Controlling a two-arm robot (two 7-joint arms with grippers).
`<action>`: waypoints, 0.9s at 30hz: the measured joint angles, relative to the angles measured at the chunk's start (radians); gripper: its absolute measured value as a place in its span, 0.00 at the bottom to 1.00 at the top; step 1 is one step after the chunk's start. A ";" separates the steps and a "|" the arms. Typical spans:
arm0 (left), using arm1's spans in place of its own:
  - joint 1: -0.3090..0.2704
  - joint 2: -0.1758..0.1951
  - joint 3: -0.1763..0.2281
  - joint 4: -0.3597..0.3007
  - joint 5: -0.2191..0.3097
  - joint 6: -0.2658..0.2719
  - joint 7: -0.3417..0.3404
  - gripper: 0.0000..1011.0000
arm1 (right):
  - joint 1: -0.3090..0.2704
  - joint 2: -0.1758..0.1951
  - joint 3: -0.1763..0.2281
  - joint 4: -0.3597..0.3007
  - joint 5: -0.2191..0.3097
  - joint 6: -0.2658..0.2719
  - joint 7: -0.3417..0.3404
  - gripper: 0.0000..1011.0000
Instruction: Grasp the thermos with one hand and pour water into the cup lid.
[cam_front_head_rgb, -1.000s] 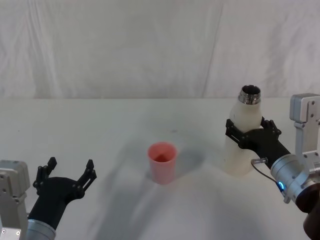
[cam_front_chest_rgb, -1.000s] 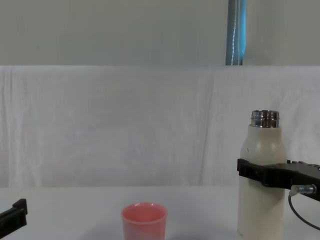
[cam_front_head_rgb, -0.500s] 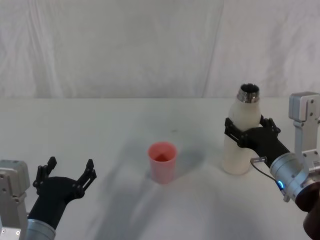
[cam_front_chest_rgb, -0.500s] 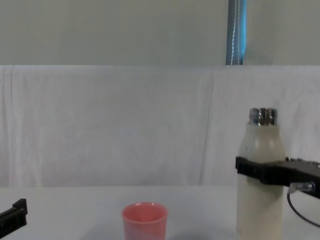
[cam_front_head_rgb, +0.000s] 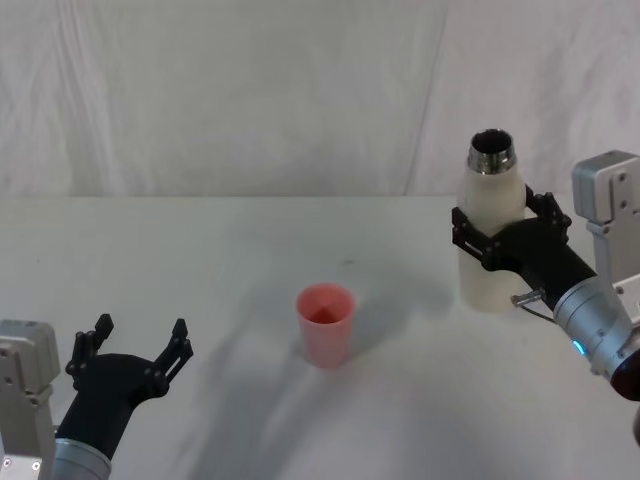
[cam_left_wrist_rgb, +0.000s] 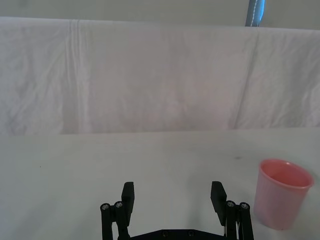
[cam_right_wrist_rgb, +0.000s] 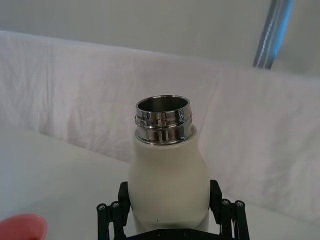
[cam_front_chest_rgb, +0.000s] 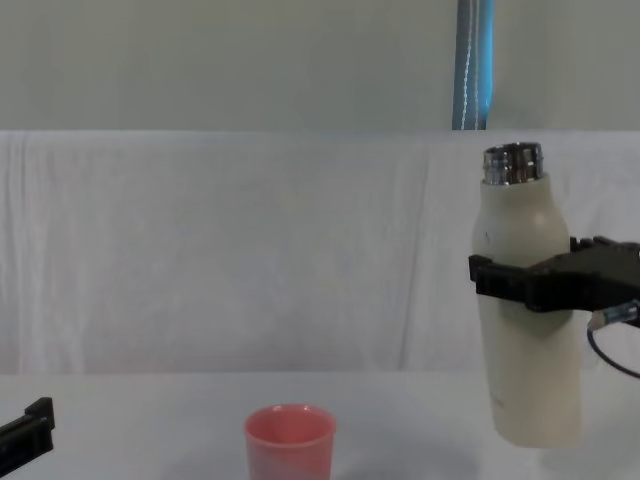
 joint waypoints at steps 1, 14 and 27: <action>0.000 0.000 0.000 0.000 0.000 0.000 0.000 0.99 | 0.001 0.005 -0.003 -0.004 -0.008 -0.001 0.002 0.95; 0.000 0.000 0.000 0.000 0.000 0.000 0.000 0.99 | 0.022 0.078 -0.057 -0.029 -0.169 -0.035 0.027 0.95; 0.000 0.000 0.000 0.000 0.000 0.000 0.000 0.99 | 0.042 0.139 -0.136 -0.007 -0.405 -0.151 0.011 0.95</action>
